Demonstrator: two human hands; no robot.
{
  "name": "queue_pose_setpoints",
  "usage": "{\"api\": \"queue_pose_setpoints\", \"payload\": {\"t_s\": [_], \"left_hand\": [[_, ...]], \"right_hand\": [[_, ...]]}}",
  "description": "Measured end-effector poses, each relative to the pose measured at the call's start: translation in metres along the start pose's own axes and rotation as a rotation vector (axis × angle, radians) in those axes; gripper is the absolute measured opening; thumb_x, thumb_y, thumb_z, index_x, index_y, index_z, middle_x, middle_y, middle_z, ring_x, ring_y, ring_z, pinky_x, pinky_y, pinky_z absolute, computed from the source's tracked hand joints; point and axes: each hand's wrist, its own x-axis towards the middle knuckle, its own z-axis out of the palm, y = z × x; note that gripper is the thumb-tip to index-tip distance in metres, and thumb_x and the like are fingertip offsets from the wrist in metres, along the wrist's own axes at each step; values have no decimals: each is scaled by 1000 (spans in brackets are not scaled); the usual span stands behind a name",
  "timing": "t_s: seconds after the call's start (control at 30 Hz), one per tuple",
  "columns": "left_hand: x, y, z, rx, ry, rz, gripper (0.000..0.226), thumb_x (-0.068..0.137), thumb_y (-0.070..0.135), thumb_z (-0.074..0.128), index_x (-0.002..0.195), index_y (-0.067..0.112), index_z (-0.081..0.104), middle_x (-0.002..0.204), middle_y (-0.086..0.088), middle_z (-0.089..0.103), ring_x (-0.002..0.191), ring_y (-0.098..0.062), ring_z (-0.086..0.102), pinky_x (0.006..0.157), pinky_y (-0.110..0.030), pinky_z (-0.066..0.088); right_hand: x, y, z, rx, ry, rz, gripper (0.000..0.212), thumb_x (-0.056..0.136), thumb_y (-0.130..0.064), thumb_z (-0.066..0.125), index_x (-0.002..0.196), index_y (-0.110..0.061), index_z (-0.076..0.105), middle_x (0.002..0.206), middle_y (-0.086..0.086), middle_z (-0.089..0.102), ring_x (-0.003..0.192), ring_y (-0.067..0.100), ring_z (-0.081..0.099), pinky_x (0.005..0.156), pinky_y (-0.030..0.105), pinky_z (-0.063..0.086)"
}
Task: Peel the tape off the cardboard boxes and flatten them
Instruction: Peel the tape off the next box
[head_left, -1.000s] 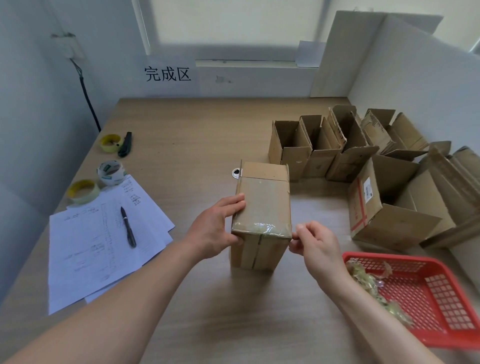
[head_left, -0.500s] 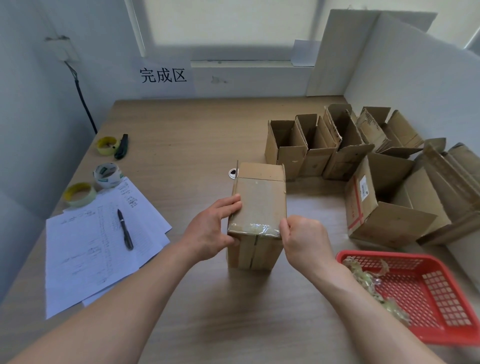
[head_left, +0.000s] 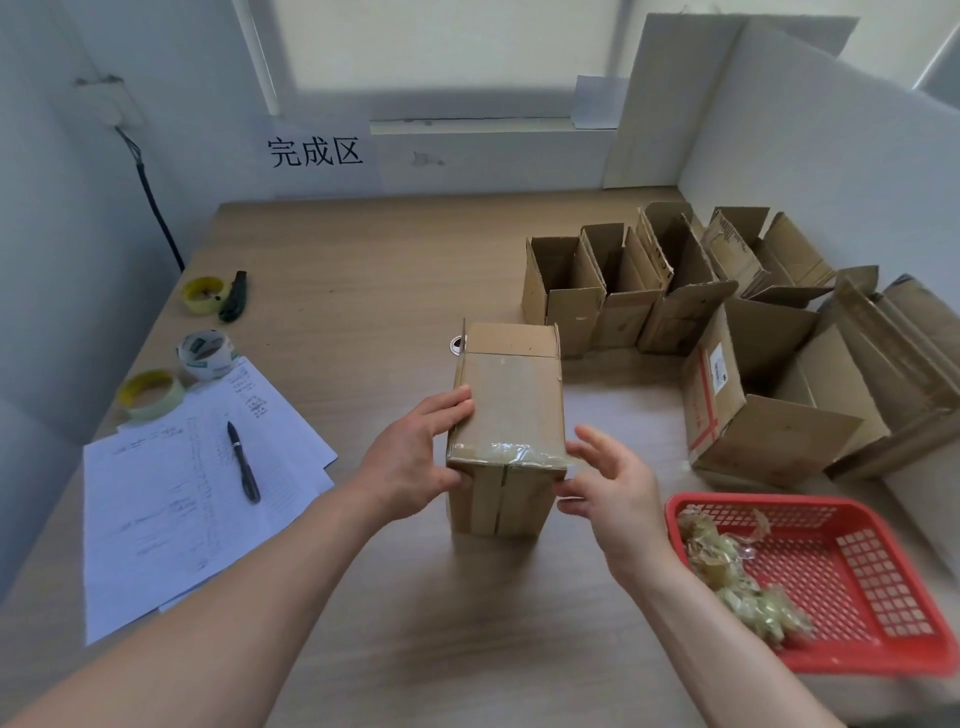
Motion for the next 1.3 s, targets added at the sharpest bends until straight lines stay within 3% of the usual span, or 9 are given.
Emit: {"api": "queue_pose_setpoints", "payload": {"t_s": [0.23, 0.4, 0.53, 0.63, 0.73, 0.97, 1.07, 1.2, 1.3], "left_hand": [[-1, 4, -1, 40, 2, -6, 90, 73, 13, 85, 151, 27, 41, 153, 30, 28, 140, 1, 31, 109, -15, 25], [-2, 8, -3, 86, 0, -20, 91, 73, 17, 85, 150, 32, 40, 154, 32, 27, 140, 2, 32, 108, -20, 31], [-3, 10, -4, 94, -2, -31, 91, 74, 17, 84, 151, 32, 39, 154, 33, 25, 140, 1, 32, 109, -22, 32], [-4, 11, -2, 99, 3, -25, 91, 75, 16, 84, 152, 30, 38, 156, 29, 26, 141, -1, 32, 110, -20, 29], [-7, 14, 4, 111, 32, -14, 90, 74, 14, 85, 151, 24, 40, 157, 22, 30, 140, -4, 34, 110, -16, 26], [-25, 24, 30, 214, 179, 71, 72, 67, 34, 87, 131, 15, 61, 132, 9, 49, 111, -14, 55, 88, -22, 42], [-19, 28, 21, 380, 94, 198, 58, 62, 40, 84, 114, 21, 65, 116, 9, 49, 102, -19, 50, 78, -27, 41], [6, 31, -5, 475, -72, 333, 43, 63, 29, 83, 100, 22, 64, 111, 3, 48, 107, -21, 45, 90, -35, 43], [22, 36, -7, 446, -141, 292, 47, 57, 24, 89, 87, 28, 53, 117, 6, 47, 101, -17, 48, 73, -26, 37]], "right_hand": [[-8, 4, -5, -493, 92, -215, 18, 91, -13, 62, 76, -18, 70, 70, -3, 69, 71, 11, 65, 62, 20, 47], [-27, 3, -4, -642, 111, -407, 26, 87, -6, 65, 62, -10, 55, 75, 0, 62, 74, 14, 57, 67, 36, 44], [-37, -3, -1, -502, 161, -423, 23, 83, -14, 75, 68, -14, 57, 77, -3, 64, 69, 9, 61, 58, 23, 47], [-34, -9, 0, -401, 206, -274, 41, 75, -31, 85, 98, -23, 52, 87, -7, 64, 73, 1, 66, 64, 22, 54], [-26, -9, 3, -615, 128, -304, 53, 75, -34, 83, 119, -31, 53, 94, -9, 62, 80, 6, 63, 72, 28, 54], [-5, -10, -10, -656, 113, -434, 15, 77, -5, 79, 85, -18, 76, 84, -7, 66, 81, 12, 63, 79, 39, 54], [3, -15, -22, -580, 87, -382, 19, 76, -1, 80, 82, -18, 76, 83, -8, 68, 82, 16, 66, 80, 42, 55], [6, -14, -27, -632, 129, -424, 18, 76, -6, 81, 79, -23, 76, 85, -11, 66, 81, 13, 65, 78, 39, 54], [2, -13, -22, -693, 179, -446, 9, 81, -8, 77, 80, -17, 77, 85, -3, 64, 78, 16, 63, 76, 38, 52]]}}
